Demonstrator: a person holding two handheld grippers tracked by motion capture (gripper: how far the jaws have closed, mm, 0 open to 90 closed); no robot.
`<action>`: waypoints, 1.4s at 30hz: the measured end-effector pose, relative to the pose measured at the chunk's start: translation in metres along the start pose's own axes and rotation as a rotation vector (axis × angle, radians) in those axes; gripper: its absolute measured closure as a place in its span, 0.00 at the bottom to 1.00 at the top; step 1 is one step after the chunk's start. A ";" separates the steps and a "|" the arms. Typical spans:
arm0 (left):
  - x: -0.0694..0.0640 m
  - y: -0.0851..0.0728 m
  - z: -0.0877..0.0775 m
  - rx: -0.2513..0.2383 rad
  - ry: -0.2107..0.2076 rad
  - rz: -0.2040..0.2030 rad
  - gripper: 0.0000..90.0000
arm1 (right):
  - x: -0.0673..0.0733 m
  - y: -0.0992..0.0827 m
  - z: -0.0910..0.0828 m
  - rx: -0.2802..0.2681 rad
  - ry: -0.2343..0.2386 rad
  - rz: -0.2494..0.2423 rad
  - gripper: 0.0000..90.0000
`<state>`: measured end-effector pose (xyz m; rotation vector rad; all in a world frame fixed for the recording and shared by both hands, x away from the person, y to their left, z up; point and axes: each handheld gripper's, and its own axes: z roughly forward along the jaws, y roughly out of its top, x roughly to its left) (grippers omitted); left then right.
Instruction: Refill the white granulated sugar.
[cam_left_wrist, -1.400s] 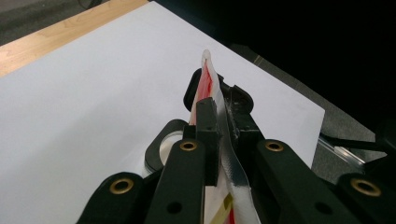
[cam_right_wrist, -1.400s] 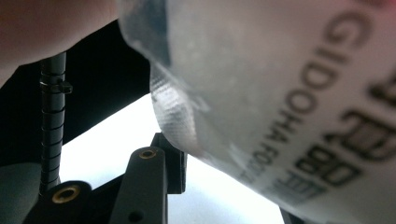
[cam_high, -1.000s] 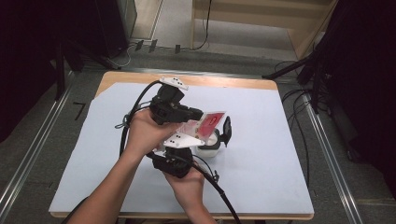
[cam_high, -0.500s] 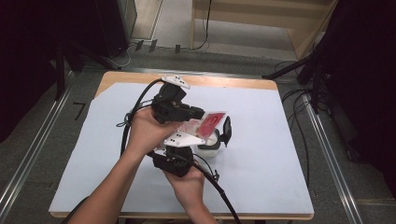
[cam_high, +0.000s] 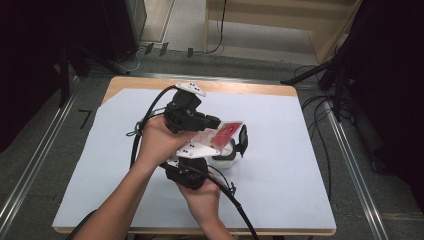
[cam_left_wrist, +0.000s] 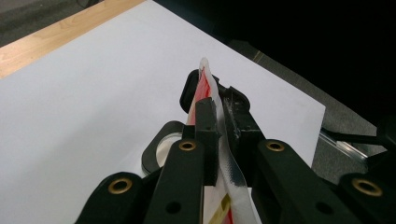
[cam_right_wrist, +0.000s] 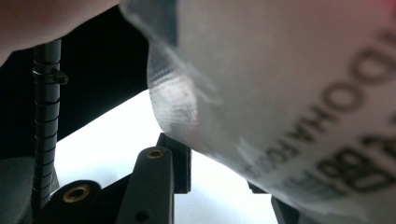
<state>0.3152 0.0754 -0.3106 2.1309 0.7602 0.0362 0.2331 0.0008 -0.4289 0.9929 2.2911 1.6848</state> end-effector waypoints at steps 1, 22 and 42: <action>0.000 0.000 0.000 0.000 0.000 0.000 0.95 | 0.000 0.000 0.000 0.001 0.001 0.001 0.76; -0.002 0.000 -0.003 -0.010 0.003 0.004 0.95 | -0.001 0.001 -0.002 -0.007 -0.010 -0.009 0.83; -0.002 -0.001 -0.002 -0.007 0.000 0.007 0.95 | -0.003 -0.003 -0.001 0.004 -0.015 -0.019 1.00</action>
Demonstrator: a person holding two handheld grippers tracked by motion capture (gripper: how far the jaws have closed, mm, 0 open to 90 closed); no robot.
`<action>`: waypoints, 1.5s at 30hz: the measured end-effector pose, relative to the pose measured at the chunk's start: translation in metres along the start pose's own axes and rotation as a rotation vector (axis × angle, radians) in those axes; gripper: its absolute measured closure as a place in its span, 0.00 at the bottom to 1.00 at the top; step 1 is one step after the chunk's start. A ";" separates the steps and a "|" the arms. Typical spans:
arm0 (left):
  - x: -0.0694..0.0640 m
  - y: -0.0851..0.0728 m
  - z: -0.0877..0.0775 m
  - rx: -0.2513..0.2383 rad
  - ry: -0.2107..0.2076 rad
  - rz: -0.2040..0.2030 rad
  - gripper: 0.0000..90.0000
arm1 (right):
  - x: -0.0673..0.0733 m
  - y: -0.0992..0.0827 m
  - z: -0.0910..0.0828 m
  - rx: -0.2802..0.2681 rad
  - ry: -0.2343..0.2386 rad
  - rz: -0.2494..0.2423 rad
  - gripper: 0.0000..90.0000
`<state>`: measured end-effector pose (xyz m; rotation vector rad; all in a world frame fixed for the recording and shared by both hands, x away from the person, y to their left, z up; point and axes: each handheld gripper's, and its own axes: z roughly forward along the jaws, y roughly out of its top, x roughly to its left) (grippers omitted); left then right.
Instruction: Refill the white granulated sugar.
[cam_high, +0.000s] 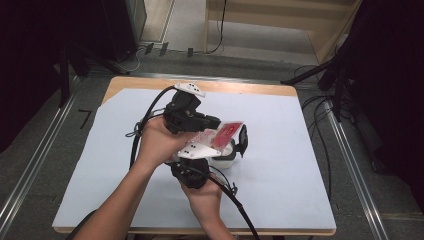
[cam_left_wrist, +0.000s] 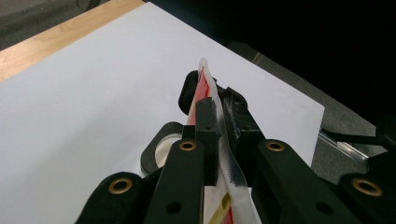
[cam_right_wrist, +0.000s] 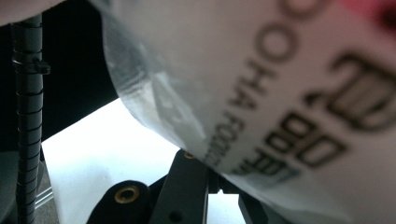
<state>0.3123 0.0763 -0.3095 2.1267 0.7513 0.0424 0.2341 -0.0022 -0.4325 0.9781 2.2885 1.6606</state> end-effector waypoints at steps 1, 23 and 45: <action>0.000 0.000 0.000 0.000 0.002 0.003 0.95 | 0.000 0.000 0.000 0.000 -0.002 -0.002 1.00; 0.000 0.004 -0.001 -0.040 0.002 0.003 0.96 | 0.000 0.004 -0.004 -0.004 -0.016 -0.020 1.00; 0.000 0.005 -0.002 -0.036 -0.004 0.005 0.96 | 0.000 0.005 -0.003 -0.008 -0.011 -0.021 1.00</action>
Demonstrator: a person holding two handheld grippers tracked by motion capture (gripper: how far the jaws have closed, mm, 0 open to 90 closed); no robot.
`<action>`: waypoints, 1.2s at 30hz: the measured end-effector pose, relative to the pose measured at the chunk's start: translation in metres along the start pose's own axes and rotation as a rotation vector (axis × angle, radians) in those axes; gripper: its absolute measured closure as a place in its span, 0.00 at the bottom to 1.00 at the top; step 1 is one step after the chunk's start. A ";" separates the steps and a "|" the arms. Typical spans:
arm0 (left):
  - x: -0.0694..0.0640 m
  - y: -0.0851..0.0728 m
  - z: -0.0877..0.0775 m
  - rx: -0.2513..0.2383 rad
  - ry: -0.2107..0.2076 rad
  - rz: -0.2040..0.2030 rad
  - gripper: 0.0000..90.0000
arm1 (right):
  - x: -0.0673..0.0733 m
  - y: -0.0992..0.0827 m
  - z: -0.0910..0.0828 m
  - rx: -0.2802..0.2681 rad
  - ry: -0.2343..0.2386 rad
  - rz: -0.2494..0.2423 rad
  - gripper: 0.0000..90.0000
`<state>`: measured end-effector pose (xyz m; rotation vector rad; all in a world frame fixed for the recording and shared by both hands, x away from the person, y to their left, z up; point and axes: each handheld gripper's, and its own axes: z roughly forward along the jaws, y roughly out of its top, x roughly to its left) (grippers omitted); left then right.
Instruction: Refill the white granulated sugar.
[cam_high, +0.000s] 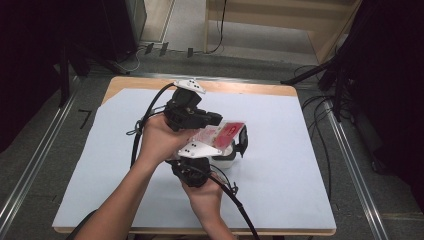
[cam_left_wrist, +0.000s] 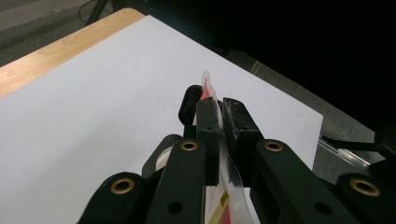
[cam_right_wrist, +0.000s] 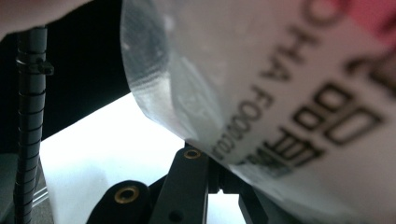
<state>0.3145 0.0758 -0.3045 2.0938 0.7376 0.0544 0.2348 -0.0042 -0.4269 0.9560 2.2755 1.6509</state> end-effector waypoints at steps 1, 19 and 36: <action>0.000 0.000 0.000 -0.001 -0.002 -0.003 0.96 | 0.000 0.000 0.001 0.003 0.001 -0.002 1.00; 0.018 -0.015 -0.015 0.074 -0.034 -0.073 0.96 | 0.002 -0.016 0.011 0.044 0.042 -0.013 1.00; 0.022 -0.026 -0.024 0.112 -0.024 -0.075 0.97 | 0.004 -0.026 0.017 0.075 0.053 -0.022 1.00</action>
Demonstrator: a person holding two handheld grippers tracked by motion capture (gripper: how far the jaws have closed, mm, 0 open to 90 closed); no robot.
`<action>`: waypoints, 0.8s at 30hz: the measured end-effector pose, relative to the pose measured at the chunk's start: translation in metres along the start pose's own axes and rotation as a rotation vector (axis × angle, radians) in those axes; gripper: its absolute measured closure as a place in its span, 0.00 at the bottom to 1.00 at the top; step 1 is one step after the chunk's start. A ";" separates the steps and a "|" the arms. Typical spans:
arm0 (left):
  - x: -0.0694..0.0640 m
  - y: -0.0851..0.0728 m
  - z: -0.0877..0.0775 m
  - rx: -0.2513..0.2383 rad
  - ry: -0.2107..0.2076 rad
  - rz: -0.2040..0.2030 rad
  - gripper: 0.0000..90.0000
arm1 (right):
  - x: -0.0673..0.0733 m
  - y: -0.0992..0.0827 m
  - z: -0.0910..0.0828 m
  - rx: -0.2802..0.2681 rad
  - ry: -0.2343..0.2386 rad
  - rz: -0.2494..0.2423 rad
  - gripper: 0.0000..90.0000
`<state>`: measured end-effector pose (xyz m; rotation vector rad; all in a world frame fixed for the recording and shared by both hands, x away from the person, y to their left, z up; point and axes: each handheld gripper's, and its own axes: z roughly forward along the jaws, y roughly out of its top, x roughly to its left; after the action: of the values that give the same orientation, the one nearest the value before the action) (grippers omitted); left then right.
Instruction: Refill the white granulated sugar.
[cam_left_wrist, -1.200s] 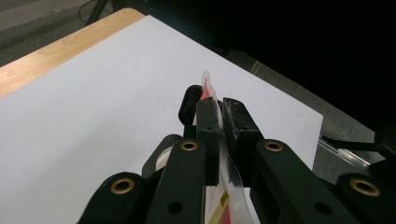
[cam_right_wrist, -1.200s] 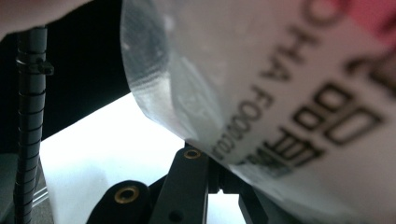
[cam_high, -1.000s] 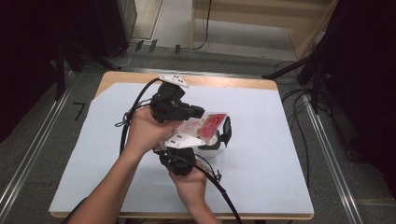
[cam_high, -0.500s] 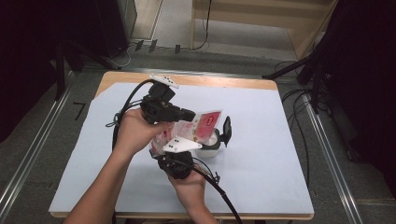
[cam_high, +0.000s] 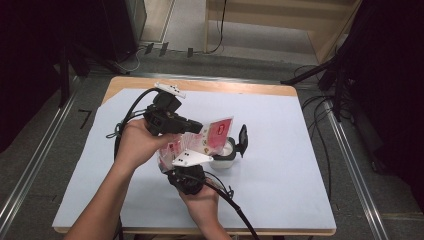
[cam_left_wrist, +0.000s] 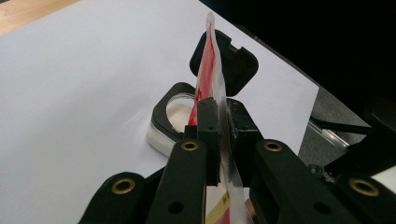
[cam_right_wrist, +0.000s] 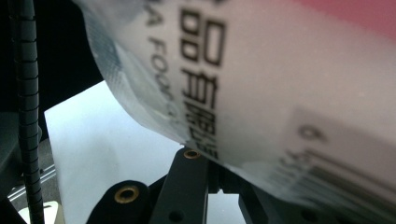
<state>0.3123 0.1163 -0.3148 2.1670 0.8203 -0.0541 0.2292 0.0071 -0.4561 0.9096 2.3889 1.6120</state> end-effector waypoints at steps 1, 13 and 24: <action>0.000 0.000 0.000 0.002 0.004 0.001 0.96 | 0.000 0.000 0.000 0.000 0.002 0.000 1.00; 0.002 -0.005 0.001 0.045 0.002 0.009 0.96 | 0.001 -0.005 0.004 0.017 0.006 -0.005 1.00; 0.003 -0.012 0.009 0.093 0.008 0.017 0.95 | 0.002 -0.007 0.005 0.025 0.005 -0.011 1.00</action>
<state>0.3094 0.1172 -0.3301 2.2630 0.8178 -0.0765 0.2271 0.0099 -0.4637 0.8957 2.4185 1.5867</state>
